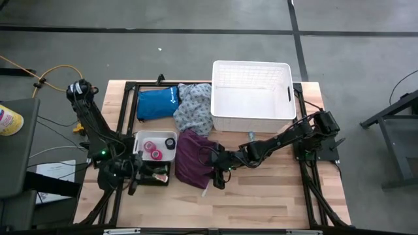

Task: Pick & place medical supplies in basket/bin
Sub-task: Put the yellow pill bottle into the black bin

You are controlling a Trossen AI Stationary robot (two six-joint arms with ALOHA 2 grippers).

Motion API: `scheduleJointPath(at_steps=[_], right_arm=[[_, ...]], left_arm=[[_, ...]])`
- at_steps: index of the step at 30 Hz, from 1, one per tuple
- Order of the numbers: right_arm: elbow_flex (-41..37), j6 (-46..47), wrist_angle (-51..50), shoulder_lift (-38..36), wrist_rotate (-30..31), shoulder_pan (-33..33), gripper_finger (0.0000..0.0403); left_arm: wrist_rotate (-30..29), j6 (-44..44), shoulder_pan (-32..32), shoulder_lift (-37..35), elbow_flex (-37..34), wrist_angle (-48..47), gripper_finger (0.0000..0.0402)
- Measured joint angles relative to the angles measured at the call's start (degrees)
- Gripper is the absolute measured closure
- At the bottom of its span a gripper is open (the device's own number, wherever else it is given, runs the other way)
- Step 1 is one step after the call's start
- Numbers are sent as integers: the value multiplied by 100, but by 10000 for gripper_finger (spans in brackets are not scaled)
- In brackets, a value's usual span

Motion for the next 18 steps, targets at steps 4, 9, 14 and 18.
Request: scheduleJointPath(at_steps=[4,9,14,18], right_arm=[[0,4,0,0,0,0,188],[0,13,0,0,-2,0,188],[0,13,0,0,-2,0,188],[0,13,-1,0,-1,0,188]], left_arm=[[88,-874,-35,0,0,-629,302],[301,-1664,-32,0,0,-1045,302],[379,-2122,-26,0,0,-1046,302],[535,-2365,-24,2,0,-1048,302]])
